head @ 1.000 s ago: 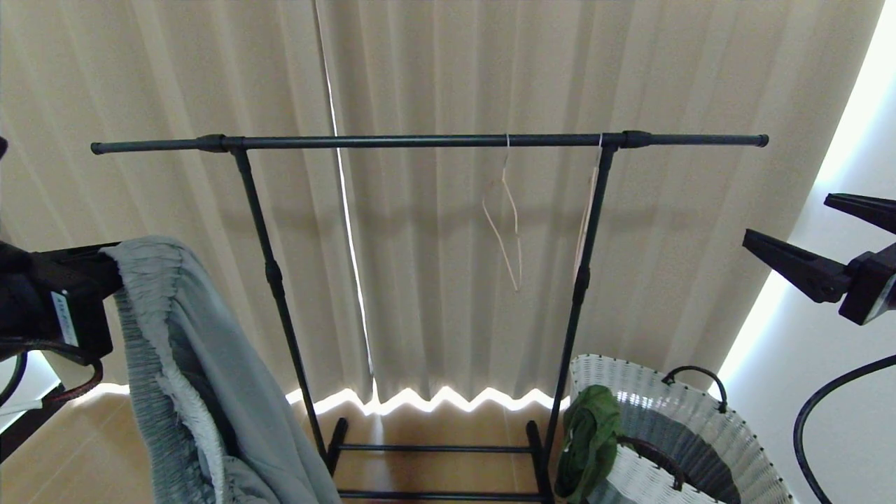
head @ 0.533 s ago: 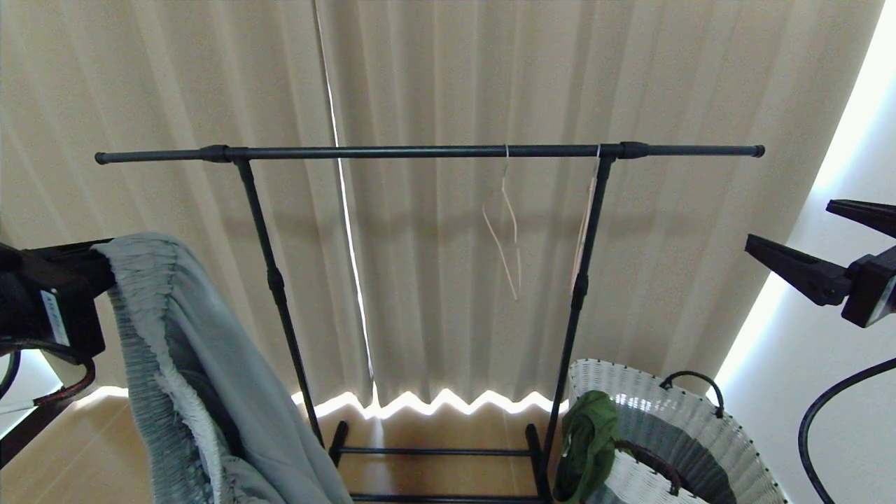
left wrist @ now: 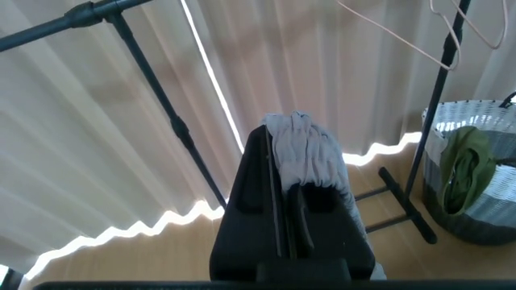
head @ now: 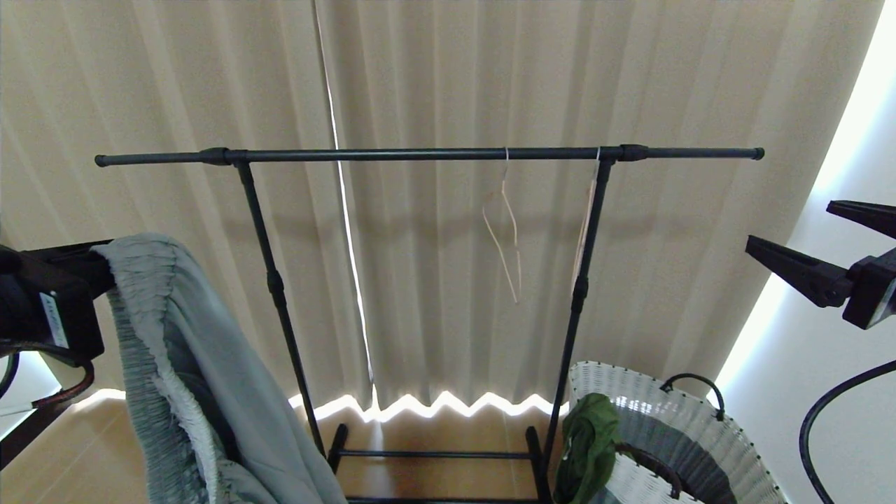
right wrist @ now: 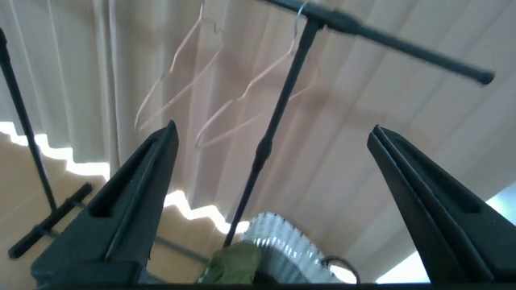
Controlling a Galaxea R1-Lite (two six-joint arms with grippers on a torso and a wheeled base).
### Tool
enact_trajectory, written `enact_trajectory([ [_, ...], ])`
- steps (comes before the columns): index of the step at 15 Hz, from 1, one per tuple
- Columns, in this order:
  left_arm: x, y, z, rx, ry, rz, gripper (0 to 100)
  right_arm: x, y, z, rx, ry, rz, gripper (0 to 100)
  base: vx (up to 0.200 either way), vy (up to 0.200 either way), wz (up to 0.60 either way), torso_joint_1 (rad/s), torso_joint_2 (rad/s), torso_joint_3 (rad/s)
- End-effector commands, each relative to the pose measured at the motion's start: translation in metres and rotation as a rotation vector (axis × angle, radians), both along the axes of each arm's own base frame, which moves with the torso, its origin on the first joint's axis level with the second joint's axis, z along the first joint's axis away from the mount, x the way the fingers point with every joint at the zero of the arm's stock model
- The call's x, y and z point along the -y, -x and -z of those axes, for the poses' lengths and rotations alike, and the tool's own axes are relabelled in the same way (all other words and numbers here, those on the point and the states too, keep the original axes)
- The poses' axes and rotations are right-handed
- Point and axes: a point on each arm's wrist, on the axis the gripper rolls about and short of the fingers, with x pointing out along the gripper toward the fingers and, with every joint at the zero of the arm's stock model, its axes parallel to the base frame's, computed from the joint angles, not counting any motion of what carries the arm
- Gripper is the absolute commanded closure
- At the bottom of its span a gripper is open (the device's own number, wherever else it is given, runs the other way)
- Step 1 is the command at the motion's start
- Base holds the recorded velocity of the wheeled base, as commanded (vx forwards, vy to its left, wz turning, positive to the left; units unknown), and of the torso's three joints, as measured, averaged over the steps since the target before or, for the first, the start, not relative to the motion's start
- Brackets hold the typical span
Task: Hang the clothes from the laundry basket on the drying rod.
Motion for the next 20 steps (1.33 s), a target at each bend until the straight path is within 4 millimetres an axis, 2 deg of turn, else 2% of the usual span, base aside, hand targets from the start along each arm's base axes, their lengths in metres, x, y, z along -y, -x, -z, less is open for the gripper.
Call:
enact_trajectory([
  [1, 0.0, -0.001, 0.001, -0.005, -0.002, -0.001, 100, 0.0, 0.0, 0.001, -0.003, 0.001, 0.0, 0, 0.2, 0.0, 0.0, 0.002, -0.01, 0.007],
  [10, 0.0, -0.001, 0.002, -0.008, -0.006, 0.0, 100, 0.0, -0.001, 0.003, -0.012, 0.001, -0.002, 0, 0.2, 0.0, 0.0, 0.006, 0.0, 0.0],
  [12, 0.0, -0.002, 0.009, -0.026, -0.015, 0.0, 100, -0.001, -0.002, 0.006, -0.028, 0.001, -0.005, 0, 0.2, 0.0, 0.0, -0.002, 0.0, 0.002],
  [18, -0.009, -0.002, 0.039, -0.011, -0.003, -0.068, 100, 0.0, 0.003, 0.027, -0.11, 0.01, -0.003, 0, 0.0, 0.0, 0.0, 0.0, 0.0, 0.0],
  [20, -0.011, 0.004, 0.046, -0.025, 0.004, -0.073, 100, 0.0, 0.004, 0.027, -0.116, 0.012, 0.003, 0, 0.0, 0.0, 0.0, 0.0, 0.0, 0.0],
])
